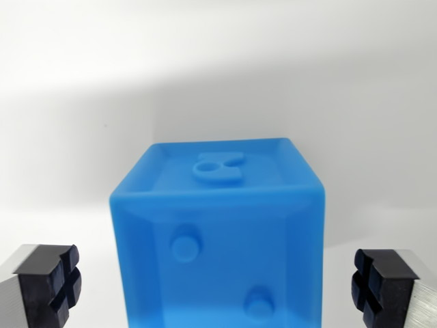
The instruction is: Stack cube
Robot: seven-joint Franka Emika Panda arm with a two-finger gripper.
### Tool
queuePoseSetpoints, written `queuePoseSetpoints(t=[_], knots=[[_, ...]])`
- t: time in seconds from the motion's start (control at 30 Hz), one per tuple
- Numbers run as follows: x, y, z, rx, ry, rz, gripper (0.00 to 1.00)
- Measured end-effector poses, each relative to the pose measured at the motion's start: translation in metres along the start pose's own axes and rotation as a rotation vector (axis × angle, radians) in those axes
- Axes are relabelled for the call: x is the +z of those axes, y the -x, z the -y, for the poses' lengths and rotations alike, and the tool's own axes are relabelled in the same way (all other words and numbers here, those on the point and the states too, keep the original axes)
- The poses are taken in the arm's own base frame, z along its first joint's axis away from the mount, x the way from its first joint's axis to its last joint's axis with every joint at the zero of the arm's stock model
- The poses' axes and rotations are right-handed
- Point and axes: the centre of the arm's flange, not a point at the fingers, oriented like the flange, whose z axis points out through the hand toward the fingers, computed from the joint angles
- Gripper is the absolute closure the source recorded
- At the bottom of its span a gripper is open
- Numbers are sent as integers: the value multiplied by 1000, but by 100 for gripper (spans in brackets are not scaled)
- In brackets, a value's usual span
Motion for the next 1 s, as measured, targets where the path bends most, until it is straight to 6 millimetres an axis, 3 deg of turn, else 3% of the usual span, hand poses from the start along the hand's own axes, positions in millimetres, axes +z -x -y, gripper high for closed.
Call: queuePoseSetpoints(t=[0.47, 0.5, 1.0], knots=[[21, 0, 0, 0, 0, 0, 0], [21, 0, 0, 0, 0, -1, 100], [21, 0, 0, 0, -1, -1, 100]])
